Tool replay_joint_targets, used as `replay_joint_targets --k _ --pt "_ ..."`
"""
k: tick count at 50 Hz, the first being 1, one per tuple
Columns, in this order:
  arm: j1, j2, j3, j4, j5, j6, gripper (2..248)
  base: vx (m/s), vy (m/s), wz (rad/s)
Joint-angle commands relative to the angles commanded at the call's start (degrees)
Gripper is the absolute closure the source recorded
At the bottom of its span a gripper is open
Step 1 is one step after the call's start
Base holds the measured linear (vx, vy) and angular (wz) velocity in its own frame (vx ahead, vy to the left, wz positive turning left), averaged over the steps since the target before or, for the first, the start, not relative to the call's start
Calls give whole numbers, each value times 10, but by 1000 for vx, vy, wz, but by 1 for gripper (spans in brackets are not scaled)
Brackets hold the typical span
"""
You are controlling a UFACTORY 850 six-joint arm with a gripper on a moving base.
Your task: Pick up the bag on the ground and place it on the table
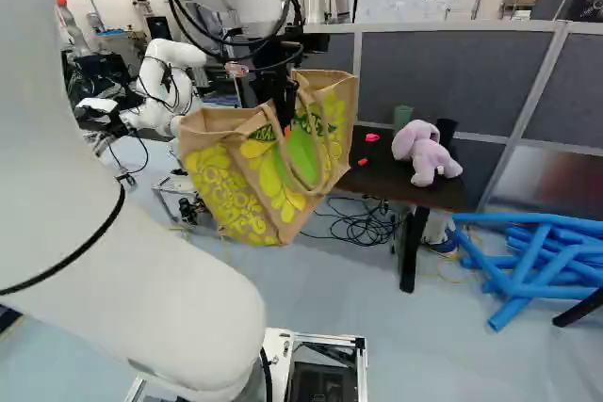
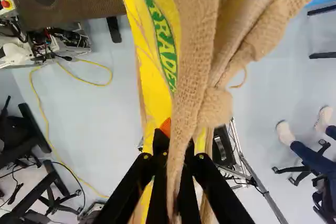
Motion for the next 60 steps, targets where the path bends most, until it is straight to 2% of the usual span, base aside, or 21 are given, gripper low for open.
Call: replay_joint_targets --k 18,60 --pt "0 0 0 0 0 0 229 150 -34 -179" --pt "0 0 0 0 0 0 229 138 -1 -15"
